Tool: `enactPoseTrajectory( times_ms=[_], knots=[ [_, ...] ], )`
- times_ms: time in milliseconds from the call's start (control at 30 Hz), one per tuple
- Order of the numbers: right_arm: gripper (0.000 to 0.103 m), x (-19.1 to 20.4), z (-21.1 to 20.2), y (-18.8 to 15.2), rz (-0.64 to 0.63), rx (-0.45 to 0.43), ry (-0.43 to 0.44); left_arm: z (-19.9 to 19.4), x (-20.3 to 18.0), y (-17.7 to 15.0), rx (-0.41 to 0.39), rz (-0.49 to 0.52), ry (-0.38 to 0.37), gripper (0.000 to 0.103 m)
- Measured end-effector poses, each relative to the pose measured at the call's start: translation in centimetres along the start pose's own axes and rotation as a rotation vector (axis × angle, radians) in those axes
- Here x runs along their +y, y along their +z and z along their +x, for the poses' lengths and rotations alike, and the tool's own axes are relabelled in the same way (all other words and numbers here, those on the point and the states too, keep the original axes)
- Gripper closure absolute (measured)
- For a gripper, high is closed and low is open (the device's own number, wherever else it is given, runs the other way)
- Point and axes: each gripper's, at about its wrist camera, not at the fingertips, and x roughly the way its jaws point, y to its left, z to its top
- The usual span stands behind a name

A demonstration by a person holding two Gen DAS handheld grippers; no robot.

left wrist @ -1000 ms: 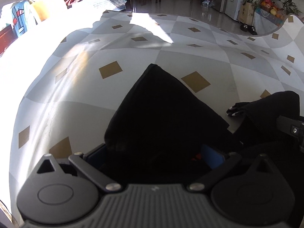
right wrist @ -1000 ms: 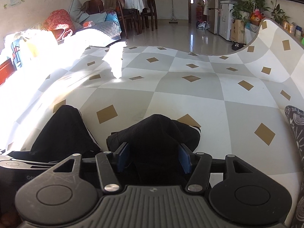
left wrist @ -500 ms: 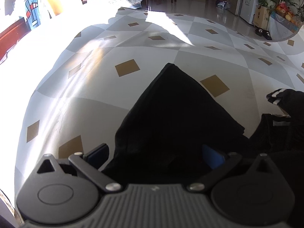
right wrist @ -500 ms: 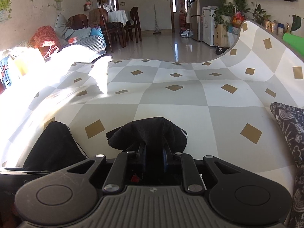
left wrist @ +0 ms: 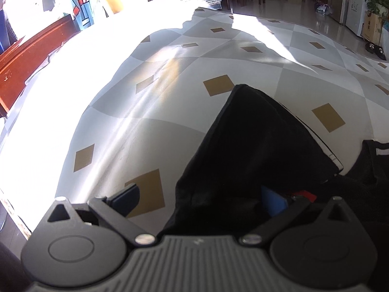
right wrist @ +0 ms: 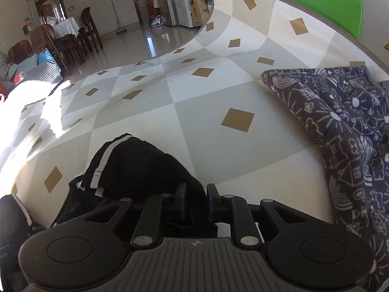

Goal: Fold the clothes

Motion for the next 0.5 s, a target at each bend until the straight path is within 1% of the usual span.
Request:
enactPoseTrajectory(
  times_ms=[33,133,233,333,500],
  knots=[
    [0.086,-0.7,0.2,-0.1,0.027,0.016,-0.01,0.0,0.2,0.0,0.003,-0.006,0.004,0.0],
    [0.085,-1.1,-0.3,-0.2,0.028,0.002,-0.001,0.1,0.7,-0.1,0.012,-0.025,0.017,0.0],
    [0.076,-0.6,-1.3,-0.2,-0.019,-0.038,0.017,0.2,1.3,-0.1,0.021,-0.043,0.03,0.0],
    [0.069,0.0,-1.9,-0.1,-0.041,-0.055,0.059,0.2,1.9,-0.2,0.03,-0.061,0.043,0.0],
    [0.064,1.4,-2.3,-0.2,-0.095,-0.062,0.152,-0.6,1.7,-0.5,0.025,-0.036,0.033,0.0]
  ],
)
